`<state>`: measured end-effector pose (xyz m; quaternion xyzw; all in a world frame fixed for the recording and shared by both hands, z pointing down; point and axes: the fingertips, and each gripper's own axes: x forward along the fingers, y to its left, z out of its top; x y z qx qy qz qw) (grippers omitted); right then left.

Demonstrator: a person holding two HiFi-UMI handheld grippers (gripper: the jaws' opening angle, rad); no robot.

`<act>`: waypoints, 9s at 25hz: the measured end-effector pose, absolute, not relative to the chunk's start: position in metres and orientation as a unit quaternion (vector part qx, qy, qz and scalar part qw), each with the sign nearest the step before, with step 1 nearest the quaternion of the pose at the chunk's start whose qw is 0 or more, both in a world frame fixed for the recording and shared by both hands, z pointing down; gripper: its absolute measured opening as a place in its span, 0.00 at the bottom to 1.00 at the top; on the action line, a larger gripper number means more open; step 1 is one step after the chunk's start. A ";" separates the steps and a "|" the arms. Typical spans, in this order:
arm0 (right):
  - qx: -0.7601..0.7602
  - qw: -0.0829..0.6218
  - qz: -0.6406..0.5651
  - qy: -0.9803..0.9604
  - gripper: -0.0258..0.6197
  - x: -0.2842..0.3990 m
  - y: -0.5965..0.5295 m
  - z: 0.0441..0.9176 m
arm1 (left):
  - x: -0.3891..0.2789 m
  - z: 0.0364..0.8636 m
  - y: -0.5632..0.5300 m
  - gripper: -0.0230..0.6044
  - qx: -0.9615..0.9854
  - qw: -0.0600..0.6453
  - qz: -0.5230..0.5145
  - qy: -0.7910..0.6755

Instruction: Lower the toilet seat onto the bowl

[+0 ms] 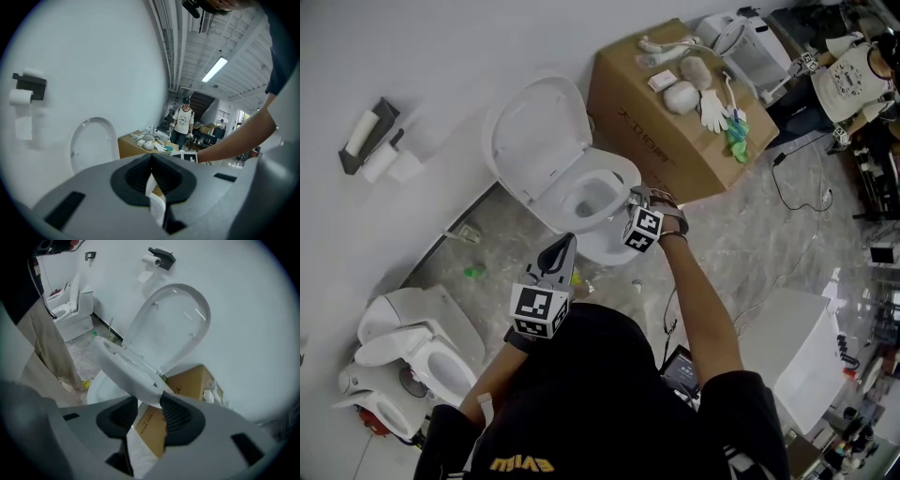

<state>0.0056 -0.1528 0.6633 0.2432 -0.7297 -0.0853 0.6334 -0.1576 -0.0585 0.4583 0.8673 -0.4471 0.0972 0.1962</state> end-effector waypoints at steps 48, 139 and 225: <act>0.243 0.642 -0.053 -0.725 0.30 0.065 -0.083 0.737 | -0.087 0.494 -0.047 0.06 0.896 0.217 0.149 -0.357; 0.271 0.678 0.043 -0.682 0.33 0.139 0.005 0.965 | -0.061 0.627 -0.027 0.06 0.845 0.322 0.183 -0.387; 0.487 0.232 -0.011 -0.842 0.03 -0.018 -0.093 0.353 | -0.082 0.334 -0.084 0.06 0.929 -0.042 0.061 -0.364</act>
